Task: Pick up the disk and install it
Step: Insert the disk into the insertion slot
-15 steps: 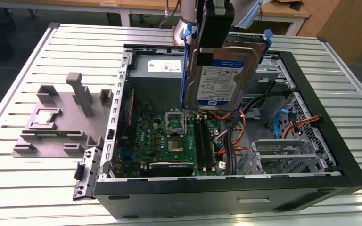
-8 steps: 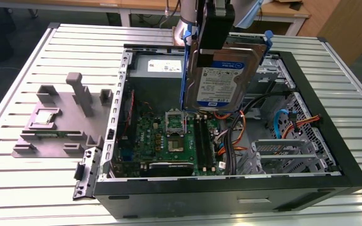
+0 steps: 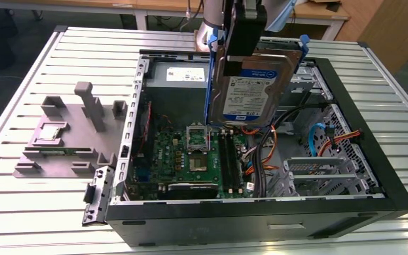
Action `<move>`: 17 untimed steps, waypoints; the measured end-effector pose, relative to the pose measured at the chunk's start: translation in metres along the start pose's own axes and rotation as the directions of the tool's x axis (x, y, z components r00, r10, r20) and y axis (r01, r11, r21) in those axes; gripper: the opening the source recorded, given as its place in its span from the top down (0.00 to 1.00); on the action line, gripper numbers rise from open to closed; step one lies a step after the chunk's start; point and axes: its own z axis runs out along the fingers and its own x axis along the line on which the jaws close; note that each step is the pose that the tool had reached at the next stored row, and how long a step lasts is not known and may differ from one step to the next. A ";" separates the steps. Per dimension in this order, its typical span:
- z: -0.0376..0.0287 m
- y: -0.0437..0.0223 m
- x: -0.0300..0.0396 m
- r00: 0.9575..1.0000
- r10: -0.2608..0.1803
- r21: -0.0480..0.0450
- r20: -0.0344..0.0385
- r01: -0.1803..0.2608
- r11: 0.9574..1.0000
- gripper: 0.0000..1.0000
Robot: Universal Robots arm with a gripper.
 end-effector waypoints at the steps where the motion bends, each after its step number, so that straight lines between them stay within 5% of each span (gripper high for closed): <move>1: 0.0004 0.0030 0.0002 1.000 0.000 0.000 0.000 0.000 1.000 0.63; 8: 0.0021 0.0178 0.0012 1.000 0.000 0.000 0.000 0.000 1.000 0.63; 17: 0.0025 0.0199 -0.0016 1.000 0.000 0.000 0.000 0.000 1.000 0.63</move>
